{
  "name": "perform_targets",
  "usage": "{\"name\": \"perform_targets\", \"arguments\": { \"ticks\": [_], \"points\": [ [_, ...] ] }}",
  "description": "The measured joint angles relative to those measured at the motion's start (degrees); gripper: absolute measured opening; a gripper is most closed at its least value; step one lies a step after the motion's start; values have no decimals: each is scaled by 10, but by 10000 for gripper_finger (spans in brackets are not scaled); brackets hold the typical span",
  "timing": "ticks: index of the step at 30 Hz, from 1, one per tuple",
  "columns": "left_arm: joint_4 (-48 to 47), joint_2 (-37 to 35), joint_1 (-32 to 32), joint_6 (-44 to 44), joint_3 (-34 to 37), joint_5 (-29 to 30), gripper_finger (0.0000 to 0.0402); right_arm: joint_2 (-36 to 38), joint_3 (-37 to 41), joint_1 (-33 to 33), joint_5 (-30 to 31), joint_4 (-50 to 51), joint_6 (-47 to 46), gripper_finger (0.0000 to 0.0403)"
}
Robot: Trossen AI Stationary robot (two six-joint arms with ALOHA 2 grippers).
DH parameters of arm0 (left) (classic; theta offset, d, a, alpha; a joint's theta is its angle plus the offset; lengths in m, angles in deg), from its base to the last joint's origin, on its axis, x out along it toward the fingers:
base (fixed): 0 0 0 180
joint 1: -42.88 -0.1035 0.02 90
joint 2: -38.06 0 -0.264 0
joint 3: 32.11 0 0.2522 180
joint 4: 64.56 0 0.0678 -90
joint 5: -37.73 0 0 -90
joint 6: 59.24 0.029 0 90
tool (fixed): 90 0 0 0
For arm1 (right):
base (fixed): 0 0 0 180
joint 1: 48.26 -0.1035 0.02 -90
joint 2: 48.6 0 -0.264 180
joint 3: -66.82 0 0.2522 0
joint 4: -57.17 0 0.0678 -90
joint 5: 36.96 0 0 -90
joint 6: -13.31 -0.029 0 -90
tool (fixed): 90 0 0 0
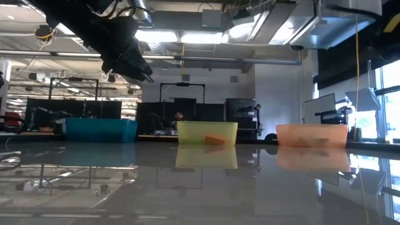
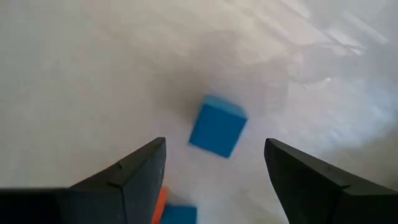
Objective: Sort blocks by size
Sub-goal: Put the blue square block into the blue bin
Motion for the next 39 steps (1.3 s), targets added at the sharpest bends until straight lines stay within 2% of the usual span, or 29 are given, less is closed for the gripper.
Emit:
{"name": "perform_targets", "arguments": {
  "ticks": [10,19,23,30,35,39],
  "points": [
    [15,0,0,0,0,0,226,-40,31,12,-13,-41,-19,271],
    [15,0,0,0,0,0,226,-47,65,23,-3,-87,8,268],
    [15,0,0,0,0,0,226,-45,84,23,-12,-103,9,233],
    [29,0,1,20,0,0,226,-43,89,38,-17,-99,74,128],
    [44,0,7,48,0,0,226,-30,90,63,-23,-98,148,128],
    [48,0,14,77,0,0,226,-3,70,90,34,-85,212,128]
  ]
}}
